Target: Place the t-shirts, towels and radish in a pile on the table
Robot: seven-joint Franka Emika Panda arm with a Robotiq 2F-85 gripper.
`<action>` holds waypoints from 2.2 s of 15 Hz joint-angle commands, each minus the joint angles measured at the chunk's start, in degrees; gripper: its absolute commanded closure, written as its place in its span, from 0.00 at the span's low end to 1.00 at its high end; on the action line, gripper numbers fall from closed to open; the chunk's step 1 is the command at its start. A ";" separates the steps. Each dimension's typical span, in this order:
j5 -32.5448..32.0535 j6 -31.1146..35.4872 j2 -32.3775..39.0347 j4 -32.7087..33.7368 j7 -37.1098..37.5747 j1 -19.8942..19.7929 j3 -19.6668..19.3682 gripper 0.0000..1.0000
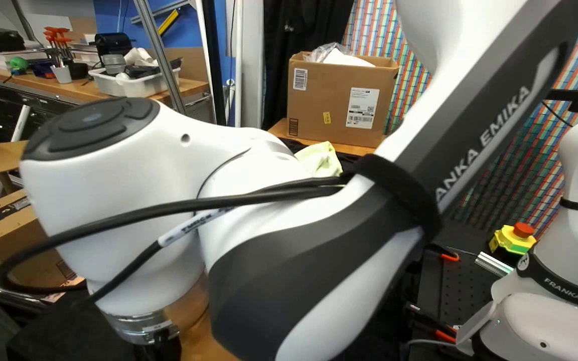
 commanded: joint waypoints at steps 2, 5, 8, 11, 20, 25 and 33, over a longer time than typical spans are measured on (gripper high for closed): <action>0.34 -0.17 1.65 2.95 -0.95 1.96 -3.50 0.00; -0.63 -0.48 1.92 2.93 -0.71 2.69 -4.94 0.00; -1.59 -0.74 2.20 2.95 -0.43 3.33 -6.32 0.00; -2.31 -0.97 2.39 2.91 -0.15 3.75 -7.68 0.00; -3.68 -1.79 2.99 2.62 -0.43 3.34 -10.06 0.34; -3.68 -2.27 2.79 2.57 -0.56 3.15 -10.37 0.73; -4.18 -6.06 0.79 2.75 -1.19 2.98 -10.28 0.94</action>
